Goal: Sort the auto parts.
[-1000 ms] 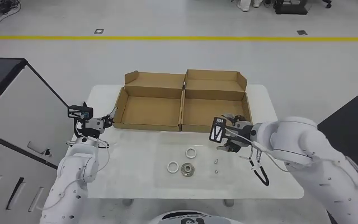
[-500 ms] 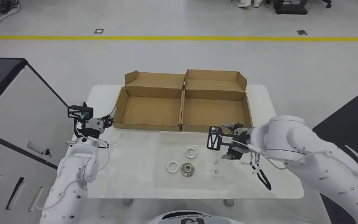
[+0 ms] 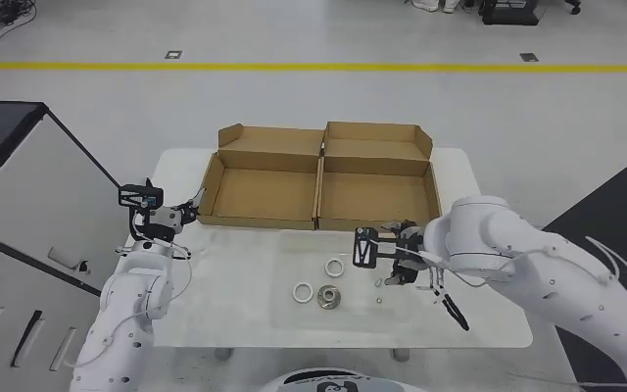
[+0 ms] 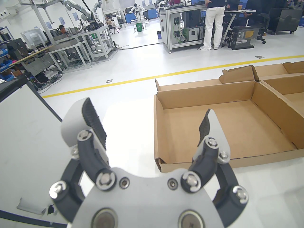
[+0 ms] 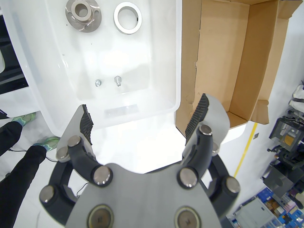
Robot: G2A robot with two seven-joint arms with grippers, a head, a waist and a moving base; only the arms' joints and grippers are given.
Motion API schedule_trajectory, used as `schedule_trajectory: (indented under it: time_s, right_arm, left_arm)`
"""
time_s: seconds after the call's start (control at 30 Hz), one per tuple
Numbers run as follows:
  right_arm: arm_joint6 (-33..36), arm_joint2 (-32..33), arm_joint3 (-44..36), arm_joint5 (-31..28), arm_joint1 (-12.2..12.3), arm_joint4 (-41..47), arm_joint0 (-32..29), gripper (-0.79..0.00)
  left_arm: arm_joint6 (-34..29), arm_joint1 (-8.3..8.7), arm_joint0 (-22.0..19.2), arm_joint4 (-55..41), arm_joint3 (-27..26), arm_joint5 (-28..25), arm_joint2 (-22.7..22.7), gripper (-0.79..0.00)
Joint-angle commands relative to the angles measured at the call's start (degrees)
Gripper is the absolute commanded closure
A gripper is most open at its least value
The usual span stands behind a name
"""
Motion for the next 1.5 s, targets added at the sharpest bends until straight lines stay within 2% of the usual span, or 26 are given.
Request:
schedule_trajectory:
  time_s: [0.0,0.33,1.47]
  right_arm:
    - [0.1,-1.4,0.4,0.1,-0.3,0.5,0.8,-0.785]
    - [0.5,-6.4,3.5,0.5,-2.2,1.3,2.9,-0.785]
    - [0.9,-14.1,12.0,1.0,-6.9,-1.9,5.6,-0.785]
  left_arm:
    - [0.0,0.00,0.0,0.0,0.0,0.0,0.0,-0.785]
    - [0.0,0.00,0.0,0.0,0.0,0.0,0.0,-0.785]
    - [0.0,0.00,0.0,0.0,0.0,0.0,0.0,-0.785]
